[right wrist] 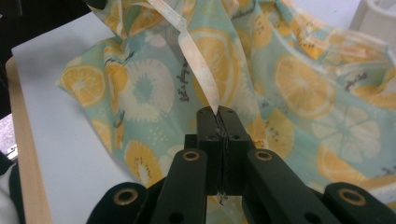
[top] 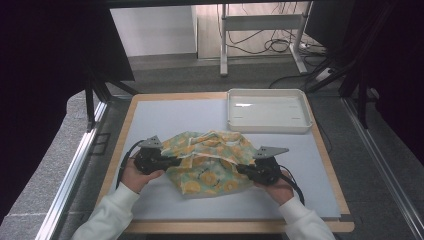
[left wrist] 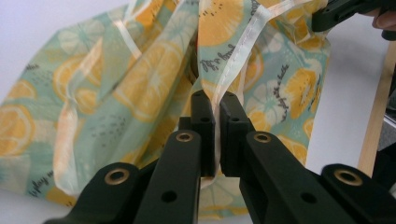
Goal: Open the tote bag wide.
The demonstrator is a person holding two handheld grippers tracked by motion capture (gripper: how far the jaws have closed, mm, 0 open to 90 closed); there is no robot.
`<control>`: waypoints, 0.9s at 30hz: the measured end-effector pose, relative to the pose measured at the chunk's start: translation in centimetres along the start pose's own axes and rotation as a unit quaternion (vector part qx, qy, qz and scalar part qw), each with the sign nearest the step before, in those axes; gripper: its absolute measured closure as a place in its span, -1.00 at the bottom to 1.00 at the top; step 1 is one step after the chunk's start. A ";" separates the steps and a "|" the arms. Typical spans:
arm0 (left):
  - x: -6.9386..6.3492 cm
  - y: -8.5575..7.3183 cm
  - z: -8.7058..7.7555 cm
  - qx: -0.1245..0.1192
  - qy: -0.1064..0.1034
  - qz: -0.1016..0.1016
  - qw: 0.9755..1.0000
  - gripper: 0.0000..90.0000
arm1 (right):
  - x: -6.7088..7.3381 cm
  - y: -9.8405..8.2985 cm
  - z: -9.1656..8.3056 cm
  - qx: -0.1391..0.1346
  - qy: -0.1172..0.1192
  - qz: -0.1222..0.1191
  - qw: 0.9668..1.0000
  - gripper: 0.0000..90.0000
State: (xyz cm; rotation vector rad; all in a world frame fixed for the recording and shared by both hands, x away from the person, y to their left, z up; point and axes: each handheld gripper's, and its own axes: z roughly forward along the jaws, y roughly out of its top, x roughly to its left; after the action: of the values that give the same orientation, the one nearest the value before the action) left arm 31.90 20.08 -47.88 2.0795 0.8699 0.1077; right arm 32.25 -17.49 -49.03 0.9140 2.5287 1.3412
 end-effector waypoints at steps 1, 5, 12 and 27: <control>0.0 -0.1 0.0 0.001 0.000 0.000 1.000 0.95 | 0.0 -0.1 0.0 0.001 0.002 0.001 1.000 0.95; -0.2 -0.5 -0.1 0.002 -0.005 -0.001 1.000 0.95 | 0.2 -0.7 -0.1 0.008 0.006 0.004 1.000 0.96; -0.3 -2.2 -0.1 0.011 -0.017 -0.007 1.000 0.94 | 0.3 -1.7 -0.6 0.017 0.012 0.015 1.000 0.96; -0.7 -4.6 0.9 0.056 -0.027 -0.012 0.998 0.94 | 1.1 -4.2 -1.0 0.052 0.013 0.032 0.998 0.96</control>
State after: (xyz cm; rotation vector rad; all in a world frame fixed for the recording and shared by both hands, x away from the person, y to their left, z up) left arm 29.19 20.80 -51.69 2.1652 0.8862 -0.0115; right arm 29.09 -19.34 -51.60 1.0103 2.6324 1.2553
